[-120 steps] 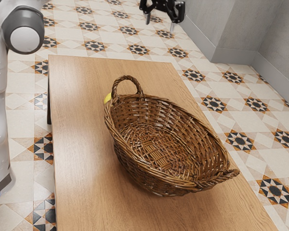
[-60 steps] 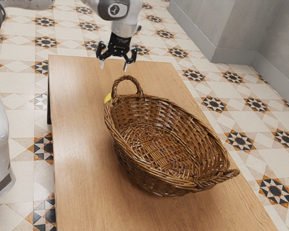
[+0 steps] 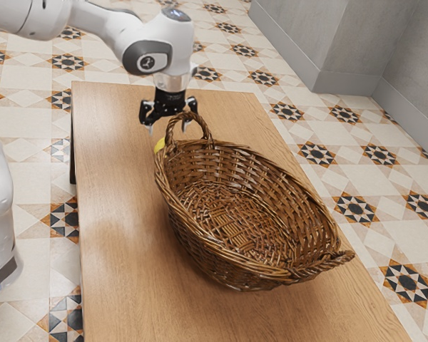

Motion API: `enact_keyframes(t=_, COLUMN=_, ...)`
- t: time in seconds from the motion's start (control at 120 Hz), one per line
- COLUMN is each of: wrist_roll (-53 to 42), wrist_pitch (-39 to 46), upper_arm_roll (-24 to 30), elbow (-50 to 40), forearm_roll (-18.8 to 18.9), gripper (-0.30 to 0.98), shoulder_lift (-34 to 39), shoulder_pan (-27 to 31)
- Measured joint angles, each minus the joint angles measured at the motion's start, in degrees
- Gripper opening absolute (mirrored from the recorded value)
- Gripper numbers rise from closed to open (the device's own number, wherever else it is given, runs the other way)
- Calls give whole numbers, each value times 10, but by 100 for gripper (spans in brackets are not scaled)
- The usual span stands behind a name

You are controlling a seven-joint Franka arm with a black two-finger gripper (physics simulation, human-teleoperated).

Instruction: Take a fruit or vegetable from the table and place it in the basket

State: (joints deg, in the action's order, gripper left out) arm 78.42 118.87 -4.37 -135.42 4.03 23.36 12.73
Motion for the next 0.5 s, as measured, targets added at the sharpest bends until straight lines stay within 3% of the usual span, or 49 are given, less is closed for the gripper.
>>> enact_keyframes(t=0.5, wrist_roll=32, wrist_pitch=28, upper_arm_roll=-2, elbow=-58, forearm_roll=0, gripper=69, shoulder_lift=31, shoulder_pan=0)
